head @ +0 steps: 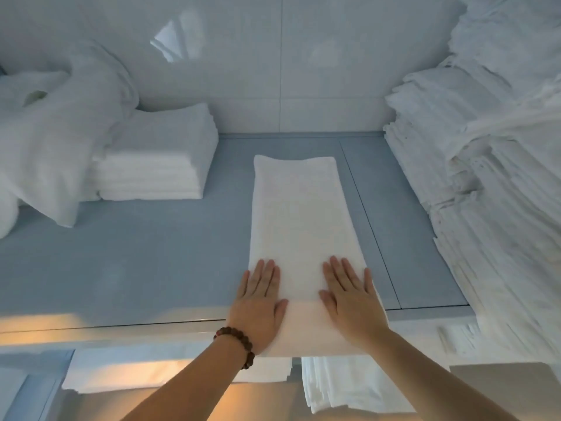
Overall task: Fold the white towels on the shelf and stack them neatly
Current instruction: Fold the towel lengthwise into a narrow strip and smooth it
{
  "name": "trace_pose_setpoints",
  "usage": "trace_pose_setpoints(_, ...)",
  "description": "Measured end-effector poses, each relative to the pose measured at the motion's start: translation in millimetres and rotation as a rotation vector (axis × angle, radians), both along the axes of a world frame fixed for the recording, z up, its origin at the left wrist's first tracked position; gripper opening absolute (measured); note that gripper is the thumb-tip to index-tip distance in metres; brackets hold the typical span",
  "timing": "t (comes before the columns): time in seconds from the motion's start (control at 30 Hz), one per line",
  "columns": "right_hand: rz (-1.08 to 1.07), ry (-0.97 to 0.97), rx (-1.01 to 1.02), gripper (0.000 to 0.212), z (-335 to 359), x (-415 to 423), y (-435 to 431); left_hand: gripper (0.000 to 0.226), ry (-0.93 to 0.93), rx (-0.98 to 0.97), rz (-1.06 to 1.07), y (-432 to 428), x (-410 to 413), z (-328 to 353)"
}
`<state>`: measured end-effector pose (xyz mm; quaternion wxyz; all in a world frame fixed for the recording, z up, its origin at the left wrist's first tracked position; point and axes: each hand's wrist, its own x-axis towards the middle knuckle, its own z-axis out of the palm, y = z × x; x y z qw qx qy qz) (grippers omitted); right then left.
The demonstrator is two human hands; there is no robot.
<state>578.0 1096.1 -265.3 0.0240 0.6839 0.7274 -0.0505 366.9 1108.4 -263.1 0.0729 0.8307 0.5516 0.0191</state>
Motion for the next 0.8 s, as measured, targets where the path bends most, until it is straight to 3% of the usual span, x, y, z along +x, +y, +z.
trace_pose_setpoints(0.13, 0.201, -0.004, -0.013, 0.071, -2.7, 3.9, -37.6, 0.083, 0.026, 0.007, -0.226, -44.8, -15.3, -6.8)
trace_pose_setpoints(0.23, 0.293, -0.023, -0.003, 0.088, -5.8, 8.3, -48.8, 0.1, 0.115, -0.001, -0.209, -52.2, -14.1, -9.3)
trace_pose_setpoints(0.4, 0.295, -0.072, -0.04, 0.112, -4.0, 7.4, -30.2, 0.107, 0.149, -0.026, -0.161, -32.8, -5.4, -10.2)
trace_pose_setpoints(0.63, 0.309, -0.052, -0.091, 0.119, 5.0, 6.5, 2.7, 0.105, 0.165, -0.042, -0.174, -2.9, -2.0, -1.0)
trace_pose_setpoints(0.8, 0.293, -0.07, 0.033, 0.115, -12.7, 10.2, -22.0, 0.115, 0.178, 0.032, -0.182, -15.9, -7.6, -8.7)
